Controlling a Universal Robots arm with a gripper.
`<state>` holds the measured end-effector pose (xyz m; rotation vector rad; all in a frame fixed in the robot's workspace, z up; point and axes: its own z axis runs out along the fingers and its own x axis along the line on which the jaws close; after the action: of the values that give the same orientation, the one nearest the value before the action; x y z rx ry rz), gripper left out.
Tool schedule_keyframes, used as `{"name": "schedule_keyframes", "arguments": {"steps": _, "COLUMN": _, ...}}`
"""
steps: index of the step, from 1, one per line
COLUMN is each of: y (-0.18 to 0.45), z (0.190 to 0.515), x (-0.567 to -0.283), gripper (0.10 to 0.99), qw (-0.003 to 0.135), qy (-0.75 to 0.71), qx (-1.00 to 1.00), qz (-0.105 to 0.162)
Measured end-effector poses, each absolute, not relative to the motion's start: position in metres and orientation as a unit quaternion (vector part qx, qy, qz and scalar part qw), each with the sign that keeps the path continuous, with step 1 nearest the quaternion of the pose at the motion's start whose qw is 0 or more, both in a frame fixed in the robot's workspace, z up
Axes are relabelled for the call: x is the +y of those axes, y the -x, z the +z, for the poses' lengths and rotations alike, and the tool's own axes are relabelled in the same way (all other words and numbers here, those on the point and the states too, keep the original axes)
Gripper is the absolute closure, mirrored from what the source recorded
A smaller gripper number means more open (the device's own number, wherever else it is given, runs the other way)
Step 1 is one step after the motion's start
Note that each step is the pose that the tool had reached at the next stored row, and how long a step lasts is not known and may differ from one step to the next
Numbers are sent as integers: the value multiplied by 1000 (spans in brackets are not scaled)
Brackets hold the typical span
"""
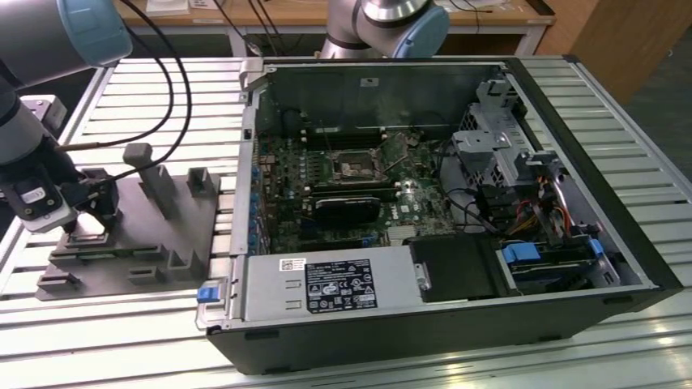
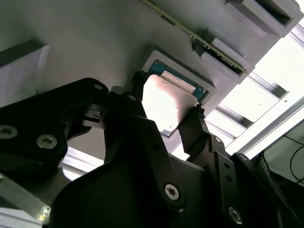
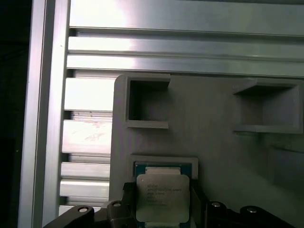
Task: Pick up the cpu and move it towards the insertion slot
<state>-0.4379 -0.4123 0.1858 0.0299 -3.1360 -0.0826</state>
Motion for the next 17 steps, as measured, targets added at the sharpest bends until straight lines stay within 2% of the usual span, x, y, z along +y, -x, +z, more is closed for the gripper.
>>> {"name": "schedule_keyframes", "arguments": {"steps": 17, "y": 438, "z": 196, "x": -412, "gripper": 541, "qw": 2, "qy": -10, "qx": -1000, "qz": -29}}
